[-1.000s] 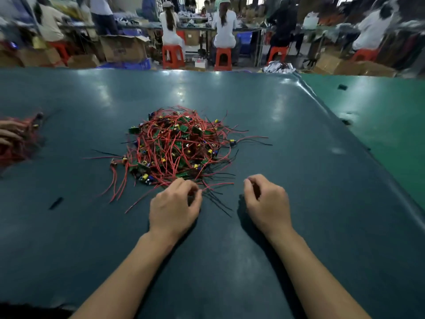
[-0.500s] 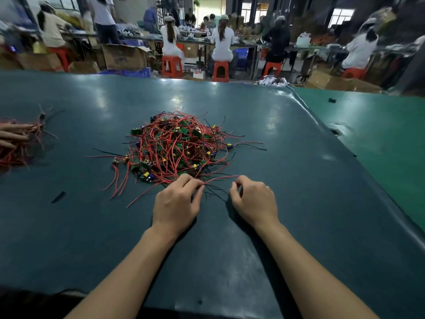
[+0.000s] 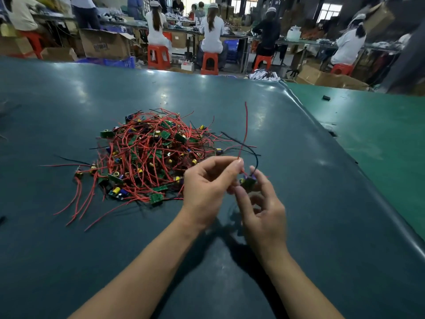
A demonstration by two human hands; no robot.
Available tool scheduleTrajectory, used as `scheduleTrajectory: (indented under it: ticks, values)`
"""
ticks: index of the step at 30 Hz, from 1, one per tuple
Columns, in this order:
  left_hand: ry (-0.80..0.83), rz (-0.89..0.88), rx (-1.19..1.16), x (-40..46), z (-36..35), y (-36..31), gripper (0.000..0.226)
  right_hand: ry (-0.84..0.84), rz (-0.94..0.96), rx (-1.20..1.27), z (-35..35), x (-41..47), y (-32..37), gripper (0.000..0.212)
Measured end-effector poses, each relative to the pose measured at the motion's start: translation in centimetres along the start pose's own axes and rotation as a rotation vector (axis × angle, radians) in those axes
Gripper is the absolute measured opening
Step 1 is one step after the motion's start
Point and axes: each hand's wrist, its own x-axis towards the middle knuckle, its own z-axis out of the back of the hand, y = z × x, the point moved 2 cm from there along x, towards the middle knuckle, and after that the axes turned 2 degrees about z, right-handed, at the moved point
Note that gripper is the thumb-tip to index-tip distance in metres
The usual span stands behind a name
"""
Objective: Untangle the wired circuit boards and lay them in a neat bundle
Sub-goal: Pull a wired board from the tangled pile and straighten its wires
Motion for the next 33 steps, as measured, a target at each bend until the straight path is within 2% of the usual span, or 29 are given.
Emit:
scheduleTrajectory:
  ticks: [2,4,6,8,10,12,16,19,22,24,26,28,30,33]
  values:
    - [0.009,-0.057,0.167,-0.6,0.2,1.7,0.01,0.013,0.031,-0.099,-0.1,0.2,-0.2,0.026]
    - [0.011,-0.19,0.305,-0.7,0.7,2.5,0.007,0.041,0.021,-0.059,0.0,0.3,-0.3,0.018]
    - [-0.013,-0.345,0.41,-1.0,0.9,2.6,0.006,0.006,-0.099,0.096,0.2,0.6,-0.2,0.011]
    - [-0.059,-0.386,0.442,-1.6,0.8,2.6,0.02,-0.078,-0.296,0.348,0.4,1.1,-0.2,0.011]
    - [0.046,-0.297,0.49,-2.0,0.5,3.0,0.032,-0.126,-0.414,0.521,0.8,1.9,-0.3,0.017]
    - [0.165,-0.129,0.476,-2.0,0.1,3.4,0.04,-0.121,-0.454,0.63,1.0,2.3,-0.2,0.02]
    - [0.065,0.068,0.268,-1.0,0.3,3.1,0.029,-0.007,-0.466,0.646,0.6,2.2,-0.3,0.007]
    - [0.056,0.19,0.141,-0.7,0.7,3.3,0.026,0.031,-0.451,0.668,0.6,2.3,-0.6,0.012]
    - [0.062,0.196,0.111,-0.5,0.8,3.4,0.022,0.071,-0.459,0.71,0.7,2.4,-0.7,0.031]
    - [0.003,0.18,0.079,-0.5,0.9,3.4,0.025,0.139,-0.455,0.691,0.5,2.2,-0.7,0.035]
    - [-0.044,0.198,0.016,-0.4,1.1,3.7,0.021,0.209,-0.428,0.602,0.1,1.8,-0.6,0.041]
    - [-0.043,0.216,0.018,-0.3,1.1,3.9,0.014,0.189,-0.387,0.488,-0.2,1.6,-0.5,0.046]
    - [-0.024,0.199,0.054,-0.4,1.0,4.0,0.017,0.117,-0.35,0.414,-0.2,1.5,-0.4,0.043]
    - [-0.009,0.163,0.059,-0.4,0.8,3.7,0.033,0.058,-0.35,0.425,-0.4,1.4,-0.3,0.03]
